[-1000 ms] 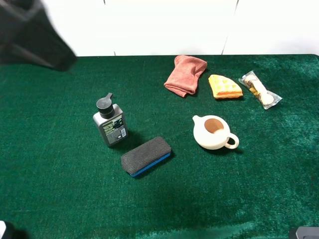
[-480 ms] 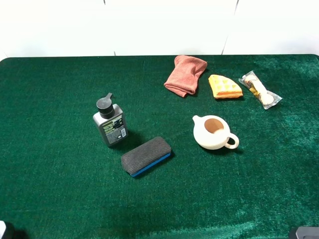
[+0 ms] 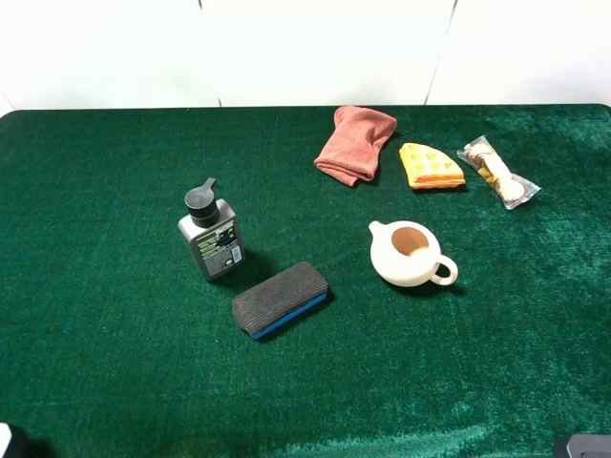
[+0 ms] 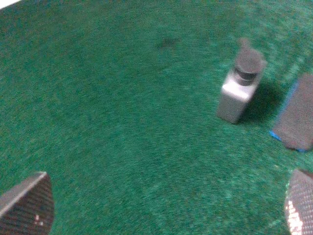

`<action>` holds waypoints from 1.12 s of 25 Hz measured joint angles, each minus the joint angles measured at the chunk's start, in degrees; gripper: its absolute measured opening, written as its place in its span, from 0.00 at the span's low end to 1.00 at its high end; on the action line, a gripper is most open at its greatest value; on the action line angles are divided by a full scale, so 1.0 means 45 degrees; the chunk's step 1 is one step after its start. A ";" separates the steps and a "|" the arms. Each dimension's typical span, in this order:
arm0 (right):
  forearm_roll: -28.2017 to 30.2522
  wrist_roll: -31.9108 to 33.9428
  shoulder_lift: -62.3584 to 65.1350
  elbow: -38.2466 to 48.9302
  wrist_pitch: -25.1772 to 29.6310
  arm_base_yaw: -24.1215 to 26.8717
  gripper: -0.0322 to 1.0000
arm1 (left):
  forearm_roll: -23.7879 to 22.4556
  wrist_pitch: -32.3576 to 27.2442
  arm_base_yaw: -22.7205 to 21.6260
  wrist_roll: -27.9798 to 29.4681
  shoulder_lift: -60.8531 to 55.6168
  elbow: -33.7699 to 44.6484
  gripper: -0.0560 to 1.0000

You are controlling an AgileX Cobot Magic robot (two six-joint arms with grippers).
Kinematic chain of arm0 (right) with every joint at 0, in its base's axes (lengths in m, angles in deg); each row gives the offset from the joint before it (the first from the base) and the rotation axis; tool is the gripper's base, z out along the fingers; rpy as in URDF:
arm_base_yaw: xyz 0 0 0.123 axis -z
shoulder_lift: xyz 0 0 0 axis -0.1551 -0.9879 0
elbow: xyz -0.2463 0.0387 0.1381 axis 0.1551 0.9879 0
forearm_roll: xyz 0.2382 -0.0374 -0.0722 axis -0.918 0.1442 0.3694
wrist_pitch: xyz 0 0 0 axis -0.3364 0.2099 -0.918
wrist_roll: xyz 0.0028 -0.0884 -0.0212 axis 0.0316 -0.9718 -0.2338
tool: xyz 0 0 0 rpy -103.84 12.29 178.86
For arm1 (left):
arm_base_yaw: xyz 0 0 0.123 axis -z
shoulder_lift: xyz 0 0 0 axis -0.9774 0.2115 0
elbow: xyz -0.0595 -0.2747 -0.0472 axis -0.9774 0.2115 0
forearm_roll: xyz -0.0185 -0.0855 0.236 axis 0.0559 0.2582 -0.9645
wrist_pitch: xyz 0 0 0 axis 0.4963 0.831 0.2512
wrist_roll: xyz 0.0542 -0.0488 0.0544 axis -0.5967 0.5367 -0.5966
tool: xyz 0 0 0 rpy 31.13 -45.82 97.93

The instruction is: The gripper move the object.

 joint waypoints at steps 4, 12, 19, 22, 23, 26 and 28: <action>0.0000 0.0000 0.0000 0.0000 0.0000 0.0000 0.70 | 0.0000 -0.0009 -0.1738 0.0000 -0.1154 0.0275 0.96; 0.0000 0.0000 0.0000 0.0000 0.0000 0.0000 0.70 | -0.0011 -0.0009 -0.4723 -0.0241 -0.2581 0.0346 0.96; 0.0000 0.0000 0.0000 0.0000 0.0000 0.0000 0.70 | 0.0069 -0.0009 -0.6548 -0.0339 -0.3201 0.1478 0.96; 0.0000 0.0000 0.0000 0.0000 0.0000 0.0000 0.70 | 0.0411 0.0034 -0.7152 -0.0368 -0.3801 0.2423 0.96; 0.0000 0.0000 0.0000 0.0000 0.0000 0.0000 0.70 | 0.0535 0.0033 -0.7344 -0.0380 -0.4029 0.2753 0.96; 0.0000 0.0000 0.0000 0.0000 0.0000 0.0000 0.70 | 0.0973 0.0223 -0.7778 -0.0378 -0.4691 0.3679 0.96; 0.0000 0.0000 0.0000 0.0000 0.0000 0.0000 0.70 | 0.1177 0.0423 -0.7886 -0.0378 -0.5127 0.4314 0.96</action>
